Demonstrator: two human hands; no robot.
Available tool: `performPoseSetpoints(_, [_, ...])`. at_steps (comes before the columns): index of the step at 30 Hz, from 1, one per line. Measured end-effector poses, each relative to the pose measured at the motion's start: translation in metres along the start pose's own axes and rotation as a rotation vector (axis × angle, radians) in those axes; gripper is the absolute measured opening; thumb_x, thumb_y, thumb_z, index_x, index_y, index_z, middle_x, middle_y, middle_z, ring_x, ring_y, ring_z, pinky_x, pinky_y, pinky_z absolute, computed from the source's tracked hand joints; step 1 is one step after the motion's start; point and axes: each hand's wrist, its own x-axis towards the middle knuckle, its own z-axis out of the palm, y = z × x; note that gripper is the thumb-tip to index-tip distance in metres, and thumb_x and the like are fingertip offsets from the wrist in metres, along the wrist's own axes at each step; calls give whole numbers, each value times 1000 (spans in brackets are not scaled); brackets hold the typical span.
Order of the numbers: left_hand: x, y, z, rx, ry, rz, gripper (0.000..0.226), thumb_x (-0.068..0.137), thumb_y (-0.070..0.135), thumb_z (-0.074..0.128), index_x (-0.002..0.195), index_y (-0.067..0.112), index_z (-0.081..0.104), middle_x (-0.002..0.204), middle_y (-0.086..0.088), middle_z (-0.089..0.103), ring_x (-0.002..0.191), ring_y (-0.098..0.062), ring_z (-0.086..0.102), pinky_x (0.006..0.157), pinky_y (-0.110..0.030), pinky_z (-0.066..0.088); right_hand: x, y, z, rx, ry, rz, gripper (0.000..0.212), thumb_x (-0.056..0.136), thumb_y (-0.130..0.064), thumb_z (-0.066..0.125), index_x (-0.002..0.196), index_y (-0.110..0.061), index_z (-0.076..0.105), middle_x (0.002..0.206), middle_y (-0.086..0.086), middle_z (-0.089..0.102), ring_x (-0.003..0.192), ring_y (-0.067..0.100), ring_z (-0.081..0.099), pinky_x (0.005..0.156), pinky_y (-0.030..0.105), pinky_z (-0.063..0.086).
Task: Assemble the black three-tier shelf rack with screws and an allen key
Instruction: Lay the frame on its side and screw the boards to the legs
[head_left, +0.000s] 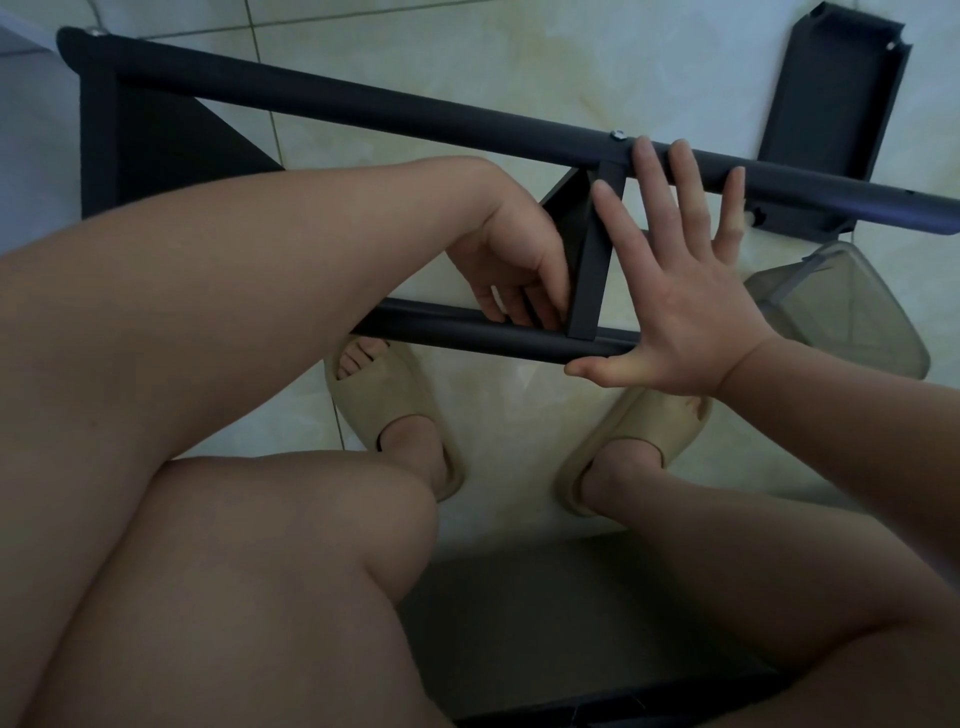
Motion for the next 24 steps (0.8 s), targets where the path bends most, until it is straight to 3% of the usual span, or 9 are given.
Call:
performPoseSetpoints(3, [1, 1, 1, 18, 42, 8, 28, 89, 28, 68, 117, 22, 71, 116, 2, 73, 104, -16, 68, 96, -35, 48, 0, 0, 0, 0, -1, -1, 129, 71, -99, 37, 163, -11, 11, 167, 26, 3, 153, 50, 0, 115, 72, -6])
performPoseSetpoints(9, [7, 2, 2, -36, 107, 15, 12, 90, 12, 66, 100, 15, 70, 84, 5, 72, 79, -10, 61, 74, -23, 45, 0, 0, -1, -2, -9, 3, 130, 71, -99, 37, 163, -11, 11, 167, 26, 3, 153, 50, 0, 115, 74, -4])
performPoseSetpoints(14, [5, 2, 2, -67, 98, 26, 19, 89, 5, 64, 105, 15, 68, 87, 3, 70, 78, -9, 64, 72, -22, 48, 0, -1, -2, -4, -15, 3, 130, 71, -99, 38, 163, -11, 11, 167, 26, 3, 153, 50, -1, 115, 73, -4])
performPoseSetpoints(19, [2, 3, 1, -106, 84, -4, 29, 89, 12, 64, 118, 16, 67, 104, 1, 69, 90, -14, 64, 87, -30, 48, 0, 0, -3, -5, -18, 1, 129, 72, -98, 36, 163, -10, 11, 167, 27, 3, 152, 51, 0, 115, 74, -4])
performPoseSetpoints(24, [5, 3, 3, -69, 79, -46, 28, 90, 18, 65, 118, 16, 65, 93, 3, 68, 79, -11, 59, 81, -27, 45, 0, -1, -2, -6, -19, -1, 129, 72, -98, 36, 163, -10, 11, 167, 27, 3, 152, 51, -1, 115, 74, -4])
